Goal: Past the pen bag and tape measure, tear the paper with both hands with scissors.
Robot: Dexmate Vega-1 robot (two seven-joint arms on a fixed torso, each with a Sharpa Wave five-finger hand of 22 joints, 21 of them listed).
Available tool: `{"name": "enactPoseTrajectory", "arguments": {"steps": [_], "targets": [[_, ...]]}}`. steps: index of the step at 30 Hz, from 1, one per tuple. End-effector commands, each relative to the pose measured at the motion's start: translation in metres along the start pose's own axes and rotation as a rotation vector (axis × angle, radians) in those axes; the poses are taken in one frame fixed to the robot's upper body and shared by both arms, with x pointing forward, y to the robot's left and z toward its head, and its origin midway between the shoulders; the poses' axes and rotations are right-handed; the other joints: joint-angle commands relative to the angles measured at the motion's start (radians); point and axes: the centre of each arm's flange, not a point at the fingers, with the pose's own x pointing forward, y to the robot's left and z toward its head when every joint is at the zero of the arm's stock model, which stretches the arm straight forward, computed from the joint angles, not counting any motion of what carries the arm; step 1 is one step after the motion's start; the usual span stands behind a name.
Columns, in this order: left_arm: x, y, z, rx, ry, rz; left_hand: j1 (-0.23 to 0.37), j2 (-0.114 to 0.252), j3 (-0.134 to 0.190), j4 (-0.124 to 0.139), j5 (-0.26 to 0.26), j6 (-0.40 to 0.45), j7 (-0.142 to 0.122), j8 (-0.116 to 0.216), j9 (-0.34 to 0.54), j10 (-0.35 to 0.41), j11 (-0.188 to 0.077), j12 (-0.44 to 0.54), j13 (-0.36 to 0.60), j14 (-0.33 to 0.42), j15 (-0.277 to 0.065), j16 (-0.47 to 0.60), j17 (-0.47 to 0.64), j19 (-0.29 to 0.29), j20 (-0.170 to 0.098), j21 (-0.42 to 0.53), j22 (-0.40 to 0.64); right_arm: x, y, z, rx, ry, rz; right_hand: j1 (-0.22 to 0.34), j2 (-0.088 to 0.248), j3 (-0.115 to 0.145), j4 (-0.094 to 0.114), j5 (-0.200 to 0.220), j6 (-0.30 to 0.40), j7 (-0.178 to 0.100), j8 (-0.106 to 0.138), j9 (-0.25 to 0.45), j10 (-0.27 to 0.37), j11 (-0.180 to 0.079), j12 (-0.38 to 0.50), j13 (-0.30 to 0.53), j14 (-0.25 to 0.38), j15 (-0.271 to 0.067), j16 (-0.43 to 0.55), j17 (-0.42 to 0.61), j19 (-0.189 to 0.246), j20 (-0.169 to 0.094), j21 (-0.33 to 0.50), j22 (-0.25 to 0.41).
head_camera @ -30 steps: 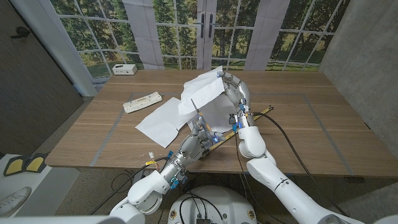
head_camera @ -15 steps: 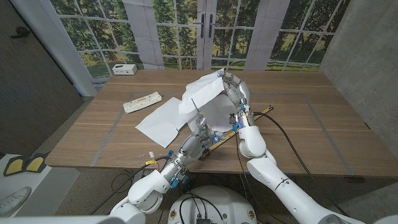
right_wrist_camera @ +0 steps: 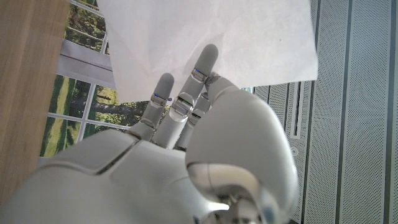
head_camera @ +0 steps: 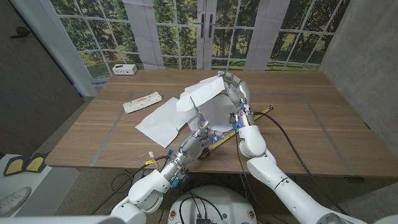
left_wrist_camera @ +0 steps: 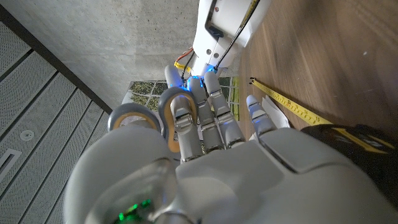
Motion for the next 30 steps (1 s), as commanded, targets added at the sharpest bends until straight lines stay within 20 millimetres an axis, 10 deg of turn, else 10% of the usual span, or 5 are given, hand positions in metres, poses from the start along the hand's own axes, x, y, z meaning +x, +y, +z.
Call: {"name": "enactPoseTrajectory", "arguments": {"steps": [1,13,30], "targets": [[0.002,0.003,0.000,0.002,-0.008,0.021,0.060,0.044,0.144,-0.084,-0.011,0.007,-0.009,0.010,0.007,0.063,-0.063,0.011,0.005,0.010,-0.106,0.003,0.007,0.008,-0.002,0.006,0.005,0.003,-0.001,-0.004,0.003,0.015,-0.001,-0.003,-0.005,0.007,-0.002,-0.004,0.007,0.005,-0.003,0.002,0.008,0.004,0.000,0.004,0.009,0.000,-0.003,0.006,-0.005,-0.158,0.006,0.003],[0.008,0.006,0.001,0.032,-0.071,0.013,0.030,0.033,0.196,-0.066,-0.058,0.001,-0.088,0.069,0.103,0.035,-0.123,0.072,0.125,0.030,-0.150,0.043,0.063,0.033,-0.018,0.017,0.010,0.009,-0.005,-0.007,-0.010,0.038,0.013,-0.006,-0.005,0.009,-0.002,-0.005,0.008,0.005,-0.004,0.001,0.007,0.001,-0.002,0.005,0.008,0.000,-0.005,0.007,-0.006,-0.157,0.007,0.003],[0.006,0.021,0.011,0.123,-0.120,-0.024,-0.007,0.019,0.214,-0.065,-0.063,-0.028,-0.095,0.149,0.213,0.027,-0.134,0.069,0.159,0.025,-0.162,0.023,0.064,0.035,-0.024,0.018,0.012,0.012,-0.002,-0.026,-0.055,0.102,-0.018,-0.007,-0.006,0.011,-0.004,-0.006,0.008,0.007,-0.004,0.000,0.009,0.000,-0.004,0.004,0.007,0.000,-0.006,0.008,-0.006,-0.157,0.009,0.003]]}}
